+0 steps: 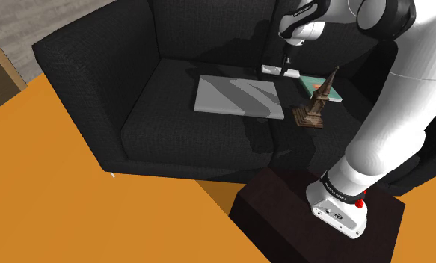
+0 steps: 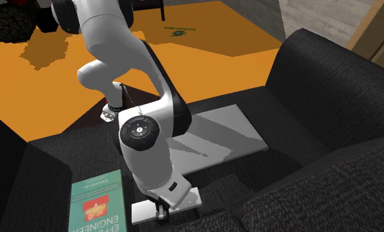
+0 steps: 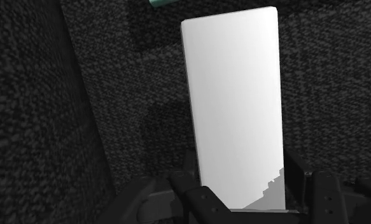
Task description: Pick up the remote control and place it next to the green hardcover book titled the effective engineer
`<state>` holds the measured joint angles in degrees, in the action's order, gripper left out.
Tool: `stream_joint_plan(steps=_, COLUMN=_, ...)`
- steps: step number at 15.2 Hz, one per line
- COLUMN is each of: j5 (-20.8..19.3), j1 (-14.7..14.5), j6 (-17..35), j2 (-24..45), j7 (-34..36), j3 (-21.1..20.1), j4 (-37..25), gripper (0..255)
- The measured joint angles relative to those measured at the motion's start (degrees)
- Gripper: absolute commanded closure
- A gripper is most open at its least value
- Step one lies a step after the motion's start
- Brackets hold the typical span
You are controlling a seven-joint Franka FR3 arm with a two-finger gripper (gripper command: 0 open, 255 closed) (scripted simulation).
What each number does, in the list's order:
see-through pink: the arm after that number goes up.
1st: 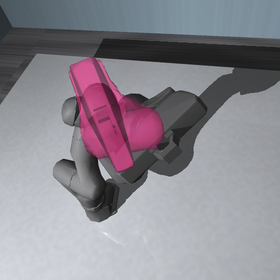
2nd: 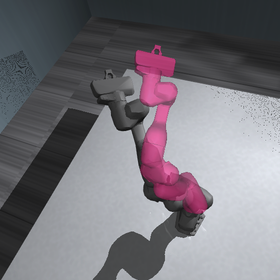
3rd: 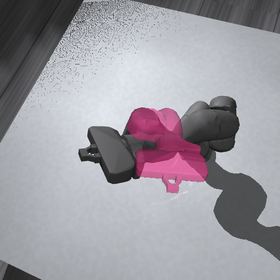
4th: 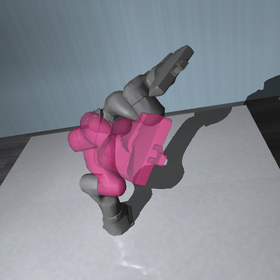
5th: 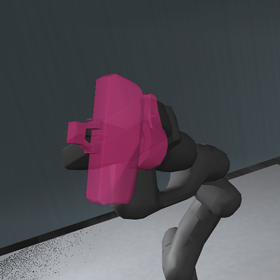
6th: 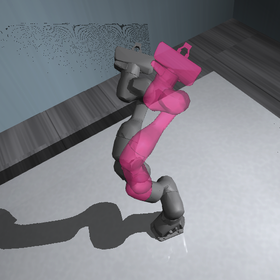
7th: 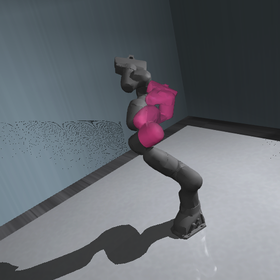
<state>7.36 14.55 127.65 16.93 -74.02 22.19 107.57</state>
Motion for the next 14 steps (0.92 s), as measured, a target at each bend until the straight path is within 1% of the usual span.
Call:
stream_joint_plan(steps=3, j5=0.59, j1=0.20, j6=1.83, j2=1.07, j7=-0.42, j3=-0.22, j4=0.85, gripper=255)
stream_joint_plan(steps=9, j5=0.76, j1=0.19, j6=2.37, j2=1.39, j7=-0.43, j3=-0.31, j4=1.06, gripper=255)
stream_joint_plan(steps=10, j5=0.76, j1=0.19, j6=2.38, j2=1.39, j7=-0.43, j3=-0.31, j4=1.07, gripper=0)
stream_joint_plan(steps=14, j5=0.76, j1=0.19, j6=2.39, j2=1.38, j7=-0.43, j3=-0.31, j4=1.06, gripper=0)
